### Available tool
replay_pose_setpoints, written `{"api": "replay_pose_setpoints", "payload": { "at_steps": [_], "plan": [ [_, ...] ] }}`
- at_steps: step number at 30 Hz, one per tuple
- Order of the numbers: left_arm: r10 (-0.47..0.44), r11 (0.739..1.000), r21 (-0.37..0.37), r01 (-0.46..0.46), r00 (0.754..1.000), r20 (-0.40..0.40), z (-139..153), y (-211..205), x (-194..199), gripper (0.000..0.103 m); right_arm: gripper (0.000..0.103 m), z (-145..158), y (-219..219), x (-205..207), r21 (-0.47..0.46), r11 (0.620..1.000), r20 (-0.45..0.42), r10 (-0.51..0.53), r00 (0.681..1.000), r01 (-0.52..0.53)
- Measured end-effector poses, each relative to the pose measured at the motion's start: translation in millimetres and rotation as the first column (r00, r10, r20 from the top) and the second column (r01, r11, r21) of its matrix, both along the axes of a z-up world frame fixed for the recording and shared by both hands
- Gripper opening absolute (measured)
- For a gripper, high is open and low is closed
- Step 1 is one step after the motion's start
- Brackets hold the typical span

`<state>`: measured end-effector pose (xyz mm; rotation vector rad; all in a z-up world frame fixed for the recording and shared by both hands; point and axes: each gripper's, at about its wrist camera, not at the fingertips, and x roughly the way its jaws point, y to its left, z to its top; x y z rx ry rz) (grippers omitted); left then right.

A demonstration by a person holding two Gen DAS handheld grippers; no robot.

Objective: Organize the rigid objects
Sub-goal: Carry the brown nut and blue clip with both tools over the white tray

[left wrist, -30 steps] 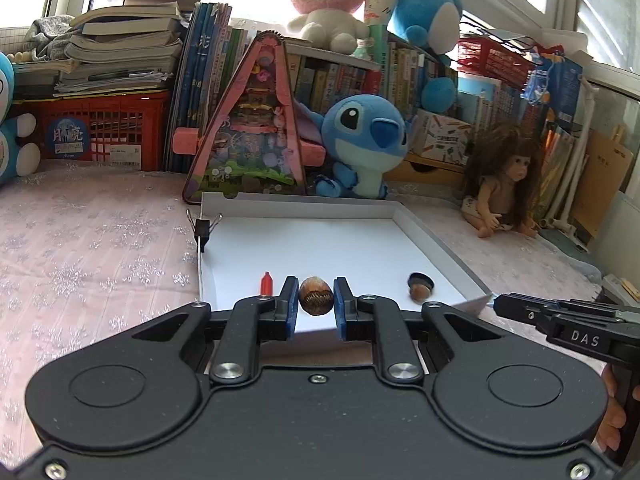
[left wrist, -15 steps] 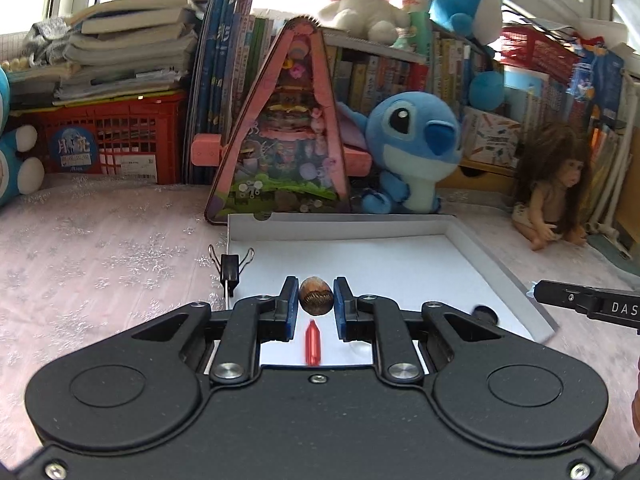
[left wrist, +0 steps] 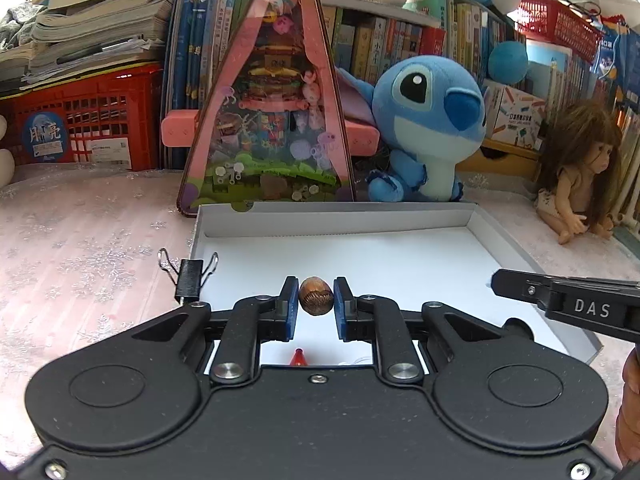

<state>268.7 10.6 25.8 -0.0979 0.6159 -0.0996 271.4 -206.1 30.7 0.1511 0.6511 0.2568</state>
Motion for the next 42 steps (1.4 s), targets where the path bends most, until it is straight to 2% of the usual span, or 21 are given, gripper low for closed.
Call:
{"api": "replay_pose_setpoints", "payload": {
  "at_steps": [22, 35, 37, 39, 42],
  "plan": [
    [0.038, 0.998, 0.044, -0.035, 0.997, -0.07, -18, -2, 13, 0.017, 0.019, -21, 20, 13, -0.041, 0.999, -0.046, 0.034, 0.998, -0.036],
    [0.032, 0.998, 0.063, -0.028, 0.998, -0.057, -20, -7, 15, 0.017, 0.02, -24, 21, 14, -0.059, 0.997, -0.056, 0.044, 0.997, -0.047],
    [0.032, 0.998, 0.059, -0.029, 0.998, -0.058, -19, -7, 14, 0.018, 0.025, -23, 21, 14, -0.057, 0.997, -0.058, 0.044, 0.997, -0.047],
    [0.033, 0.998, 0.062, -0.029, 0.998, -0.054, -18, -8, 13, 0.018, 0.026, -22, 20, 13, -0.052, 0.998, -0.056, 0.044, 0.997, -0.046],
    [0.023, 0.997, 0.069, -0.021, 0.999, -0.037, -14, -10, 8, 0.024, 0.026, -18, 17, 10, -0.037, 0.998, -0.048, 0.041, 0.998, -0.042]
  ]
}}
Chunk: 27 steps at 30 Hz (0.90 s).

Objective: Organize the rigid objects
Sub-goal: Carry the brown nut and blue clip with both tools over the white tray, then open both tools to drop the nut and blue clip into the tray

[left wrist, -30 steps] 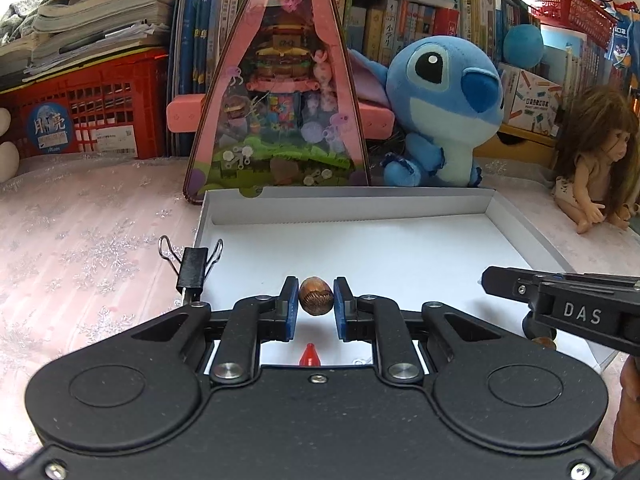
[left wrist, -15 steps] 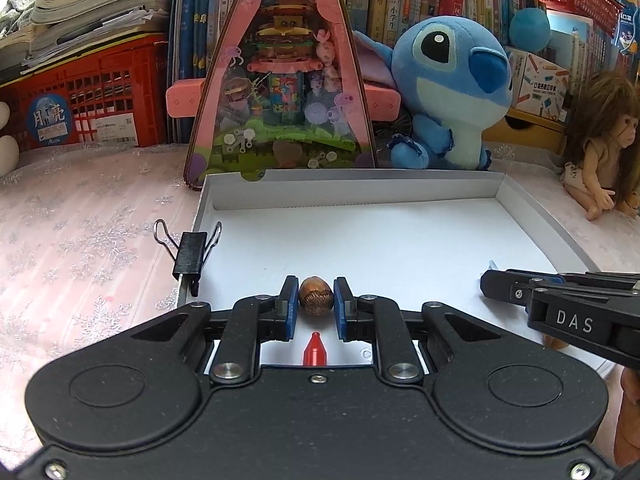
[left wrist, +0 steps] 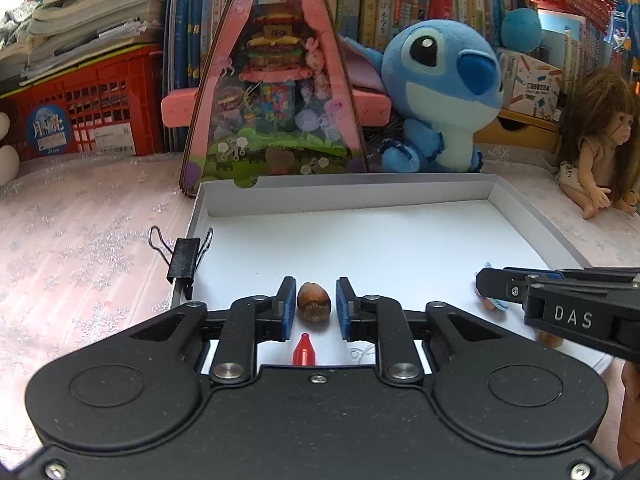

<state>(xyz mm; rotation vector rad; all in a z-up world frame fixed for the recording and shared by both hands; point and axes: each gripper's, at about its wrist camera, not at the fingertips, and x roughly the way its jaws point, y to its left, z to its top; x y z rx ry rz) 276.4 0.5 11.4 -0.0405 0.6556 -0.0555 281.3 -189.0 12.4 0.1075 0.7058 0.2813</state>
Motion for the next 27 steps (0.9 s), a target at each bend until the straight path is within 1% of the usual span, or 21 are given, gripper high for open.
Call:
{"api": "replay_pose_setpoints", "payload": {
  "at_steps": [2, 3, 4, 7, 9, 16, 21, 27],
  "plan": [
    [-0.003, 1.0, 0.0, 0.003, 1.0, 0.013, 4, -1, -5, 0.032, 0.03, 5, -3, -3, 0.007, 1.0, 0.01, 0.001, 1.0, -0.001],
    [-0.004, 1.0, -0.001, 0.004, 1.0, 0.022, 7, -1, -8, 0.039, 0.035, 8, -4, -5, 0.009, 1.0, 0.018, 0.001, 1.0, -0.001],
    [-0.006, 1.0, -0.002, 0.006, 0.999, 0.032, 11, -1, -11, 0.041, 0.042, 11, -6, -8, 0.01, 1.0, 0.026, 0.003, 1.0, -0.003],
    [-0.018, 1.0, -0.002, 0.018, 0.998, 0.06, 21, 1, -23, 0.049, 0.046, 22, -12, -16, 0.014, 1.0, 0.054, 0.012, 0.998, -0.013],
    [-0.02, 1.0, 0.0, 0.02, 0.997, 0.075, 28, 2, -32, 0.053, 0.049, 28, -16, -24, 0.012, 1.0, 0.075, 0.02, 0.997, -0.021],
    [-0.047, 0.999, -0.02, 0.05, 0.993, 0.109, 42, 9, -69, 0.061, 0.058, 42, -27, -55, -0.02, 0.998, 0.141, 0.07, 0.988, -0.067],
    [-0.074, 0.997, -0.021, 0.078, 0.989, 0.127, 42, 11, -99, 0.062, 0.064, 45, -33, -82, -0.049, 0.994, 0.175, 0.107, 0.979, -0.1],
    [-0.103, 0.994, -0.016, 0.106, 0.985, 0.137, 37, 15, -133, 0.063, 0.066, 42, -41, -111, -0.077, 0.989, 0.189, 0.136, 0.973, -0.123]
  ]
}}
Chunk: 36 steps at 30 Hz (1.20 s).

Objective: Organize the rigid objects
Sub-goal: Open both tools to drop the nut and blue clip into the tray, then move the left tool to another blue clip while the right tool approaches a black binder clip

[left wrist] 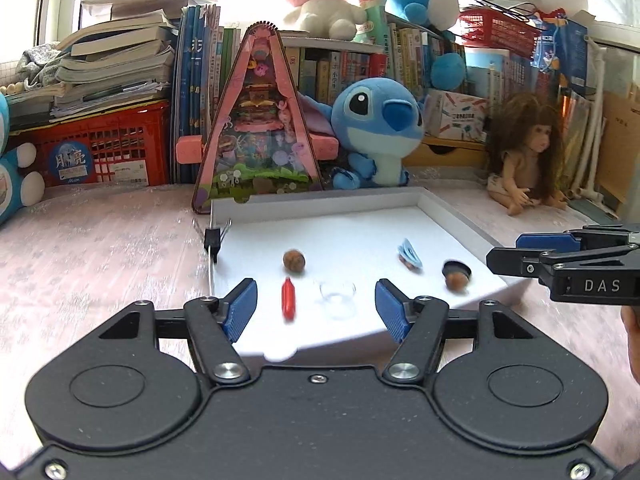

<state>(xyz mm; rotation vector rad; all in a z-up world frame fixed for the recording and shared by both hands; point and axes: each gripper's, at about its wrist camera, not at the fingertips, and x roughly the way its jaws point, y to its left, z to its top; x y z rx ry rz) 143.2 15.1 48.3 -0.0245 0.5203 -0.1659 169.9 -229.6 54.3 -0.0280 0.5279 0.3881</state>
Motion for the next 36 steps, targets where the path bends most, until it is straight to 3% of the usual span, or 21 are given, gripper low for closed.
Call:
{"api": "replay_pose_setpoints", "payload": {
  "at_steps": [17, 22, 36],
  "plan": [
    [-0.021, 1.0, 0.007, 0.021, 1.0, 0.002, -23, 13, -78, 0.063, 0.069, -26, -15, -70, -0.04, 0.999, 0.02, 0.018, 1.0, -0.017],
    [-0.051, 0.999, 0.006, 0.051, 0.999, -0.013, -29, 13, -96, 0.051, 0.07, -33, -18, -87, -0.056, 0.998, 0.024, 0.023, 0.999, -0.022],
    [-0.063, 0.998, 0.005, 0.064, 0.997, -0.039, -41, 14, -119, 0.047, 0.071, -47, -31, -114, -0.076, 0.997, -0.014, 0.02, 1.0, -0.021]
  ]
}}
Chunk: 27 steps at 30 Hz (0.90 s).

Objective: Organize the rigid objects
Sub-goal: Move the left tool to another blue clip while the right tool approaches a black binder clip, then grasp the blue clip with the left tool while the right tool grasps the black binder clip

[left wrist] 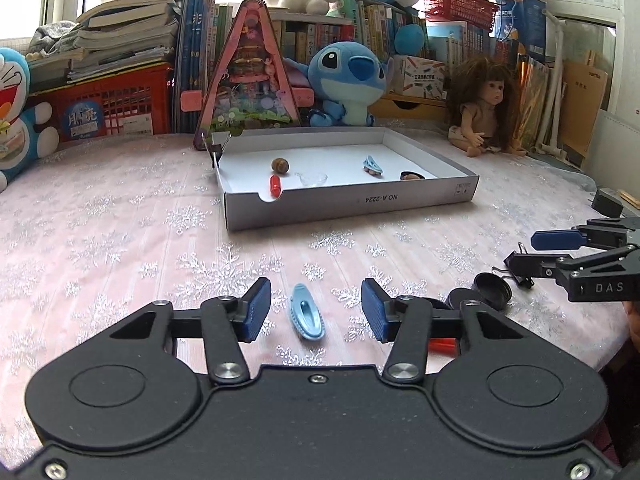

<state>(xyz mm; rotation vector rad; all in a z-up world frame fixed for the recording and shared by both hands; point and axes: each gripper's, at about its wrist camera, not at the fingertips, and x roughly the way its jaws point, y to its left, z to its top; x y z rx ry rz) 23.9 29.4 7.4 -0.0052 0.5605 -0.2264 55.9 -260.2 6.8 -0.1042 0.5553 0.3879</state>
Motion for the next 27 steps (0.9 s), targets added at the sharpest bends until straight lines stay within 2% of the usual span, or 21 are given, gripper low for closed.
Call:
{"api": "replay_pose_setpoints", "payload": {
  "at_steps": [8, 15, 16, 17, 18, 19, 22, 27],
  "plan": [
    [0.012, 1.0, -0.007, -0.012, 0.999, -0.039, -8, 0, 3, 0.038, 0.071, -6, 1, -4, -0.014, 1.0, -0.014, 0.01, 1.0, -0.01],
    [0.021, 1.0, -0.01, -0.021, 0.999, -0.047, -11, -2, 4, 0.021, 0.071, -10, 5, -3, -0.007, 1.0, -0.019, 0.013, 1.0, -0.014],
    [0.024, 1.0, -0.009, -0.025, 0.999, -0.046, -12, -2, 4, 0.017, 0.069, -10, 6, -3, -0.006, 1.0, -0.021, 0.013, 1.0, -0.013],
    [0.029, 1.0, -0.006, -0.029, 0.999, -0.046, -12, -2, 4, 0.015, 0.06, -10, 7, -4, -0.003, 1.0, -0.024, 0.017, 1.0, -0.017],
    [0.032, 0.999, -0.006, -0.032, 0.998, -0.045, -11, -2, 3, 0.015, 0.045, -10, 7, -5, 0.005, 1.0, -0.026, 0.029, 0.999, -0.029],
    [0.035, 0.999, -0.007, -0.035, 0.998, -0.044, -11, -3, 3, 0.015, 0.036, -9, 7, -6, 0.006, 0.999, -0.024, 0.035, 0.999, -0.035],
    [0.042, 0.999, -0.008, -0.043, 0.998, -0.043, -11, -3, 3, 0.015, 0.03, -9, 11, -9, -0.011, 0.999, -0.005, 0.045, 0.999, -0.045],
    [0.049, 0.999, -0.012, -0.05, 0.998, -0.044, -10, -3, 3, 0.015, 0.03, -9, 10, -7, -0.001, 0.999, -0.006, 0.037, 0.999, -0.037]
  ]
}}
